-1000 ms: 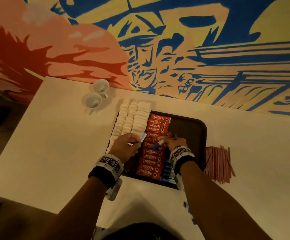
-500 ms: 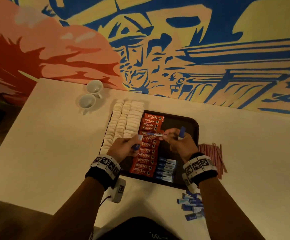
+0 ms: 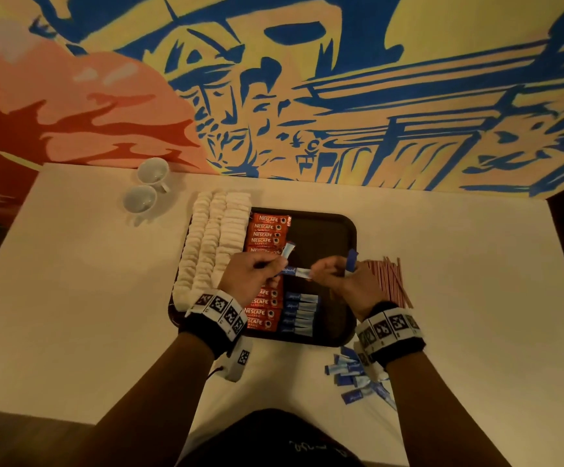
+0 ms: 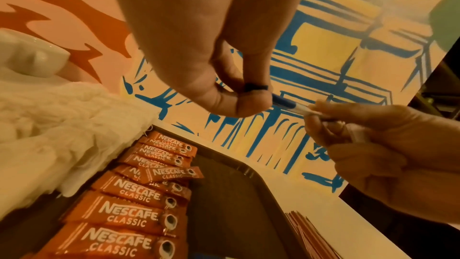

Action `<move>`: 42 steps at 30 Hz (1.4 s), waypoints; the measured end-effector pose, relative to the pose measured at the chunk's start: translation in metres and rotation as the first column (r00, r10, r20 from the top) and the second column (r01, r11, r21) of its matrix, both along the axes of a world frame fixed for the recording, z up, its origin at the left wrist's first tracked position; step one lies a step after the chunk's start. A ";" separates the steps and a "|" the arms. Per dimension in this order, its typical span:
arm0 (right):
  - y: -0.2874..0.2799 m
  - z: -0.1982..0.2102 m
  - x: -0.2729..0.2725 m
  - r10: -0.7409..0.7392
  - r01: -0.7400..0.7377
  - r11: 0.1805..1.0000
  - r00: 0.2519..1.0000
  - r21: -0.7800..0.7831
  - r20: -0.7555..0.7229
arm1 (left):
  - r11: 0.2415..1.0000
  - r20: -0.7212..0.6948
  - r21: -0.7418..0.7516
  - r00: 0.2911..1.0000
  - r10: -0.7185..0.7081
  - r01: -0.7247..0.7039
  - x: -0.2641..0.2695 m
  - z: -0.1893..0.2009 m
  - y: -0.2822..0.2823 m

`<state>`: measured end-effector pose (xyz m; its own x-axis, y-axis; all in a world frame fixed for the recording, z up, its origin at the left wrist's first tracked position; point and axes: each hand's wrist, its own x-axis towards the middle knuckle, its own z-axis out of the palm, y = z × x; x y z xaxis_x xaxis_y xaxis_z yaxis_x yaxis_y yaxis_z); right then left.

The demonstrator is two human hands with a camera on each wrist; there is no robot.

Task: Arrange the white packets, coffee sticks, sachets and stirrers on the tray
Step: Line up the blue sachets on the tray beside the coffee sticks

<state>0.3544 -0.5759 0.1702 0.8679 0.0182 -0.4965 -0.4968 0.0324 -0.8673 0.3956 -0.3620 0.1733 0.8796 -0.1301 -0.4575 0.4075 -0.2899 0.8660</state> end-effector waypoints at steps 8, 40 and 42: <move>-0.004 -0.012 0.002 -0.107 0.111 0.994 0.986 0.021 -0.128 | 0.993 0.105 0.112 0.994 0.026 -0.038 -0.004 -0.005 -0.009; -0.002 -0.104 0.019 -0.084 -0.119 0.832 0.938 -0.541 -0.335 | 0.376 -0.169 0.688 0.641 -0.748 0.620 0.053 -0.081 -0.063; -0.001 -0.104 0.020 -0.069 -0.150 0.822 0.931 -0.550 -0.357 | 0.354 -0.170 0.689 0.617 -0.769 0.632 0.054 -0.082 -0.062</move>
<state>0.3742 -0.5770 0.0659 0.6410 -0.3262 -0.6947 -0.7552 -0.4298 -0.4950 0.4494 -0.4237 0.0908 0.6750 -0.4783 -0.5617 -0.3383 -0.8773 0.3405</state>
